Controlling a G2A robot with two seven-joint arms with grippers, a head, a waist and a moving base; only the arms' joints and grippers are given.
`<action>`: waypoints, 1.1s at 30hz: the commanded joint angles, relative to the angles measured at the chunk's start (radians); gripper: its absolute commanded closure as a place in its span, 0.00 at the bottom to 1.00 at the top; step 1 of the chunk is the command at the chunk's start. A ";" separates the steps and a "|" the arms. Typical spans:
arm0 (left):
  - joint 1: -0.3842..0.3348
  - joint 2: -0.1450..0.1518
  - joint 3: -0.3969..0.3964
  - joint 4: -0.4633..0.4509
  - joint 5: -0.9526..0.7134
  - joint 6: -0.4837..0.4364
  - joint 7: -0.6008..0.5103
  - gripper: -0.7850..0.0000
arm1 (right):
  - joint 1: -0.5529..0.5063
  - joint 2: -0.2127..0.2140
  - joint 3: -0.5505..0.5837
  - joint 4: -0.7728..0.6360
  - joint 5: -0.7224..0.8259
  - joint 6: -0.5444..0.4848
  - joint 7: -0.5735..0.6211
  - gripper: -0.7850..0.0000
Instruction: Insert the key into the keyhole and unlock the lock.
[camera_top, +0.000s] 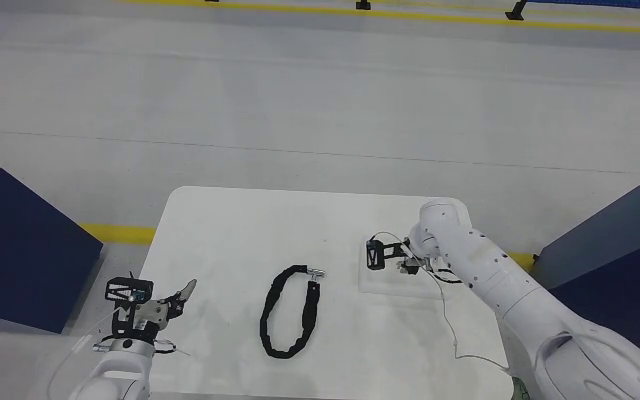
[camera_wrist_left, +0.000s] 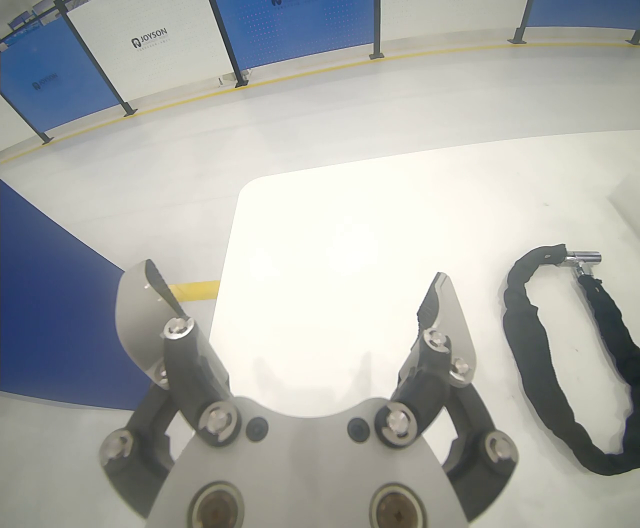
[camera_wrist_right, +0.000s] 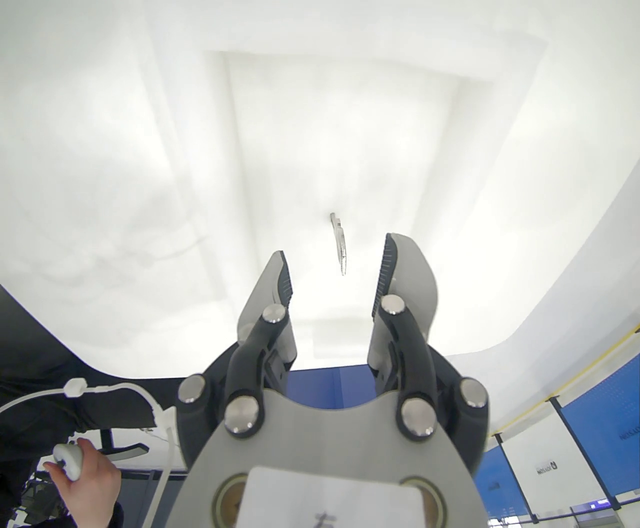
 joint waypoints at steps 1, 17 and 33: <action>0.000 0.000 0.000 0.000 0.000 0.000 0.000 0.00 | 0.003 -0.005 -0.003 0.014 0.006 0.000 0.000 0.56; 0.000 0.000 0.000 0.000 0.000 0.000 0.000 0.00 | 0.009 -0.047 -0.023 0.104 -0.015 0.013 -0.045 0.69; 0.000 0.000 0.000 0.000 0.000 0.000 0.000 0.00 | 0.017 -0.060 -0.007 0.114 -0.049 0.023 -0.072 1.00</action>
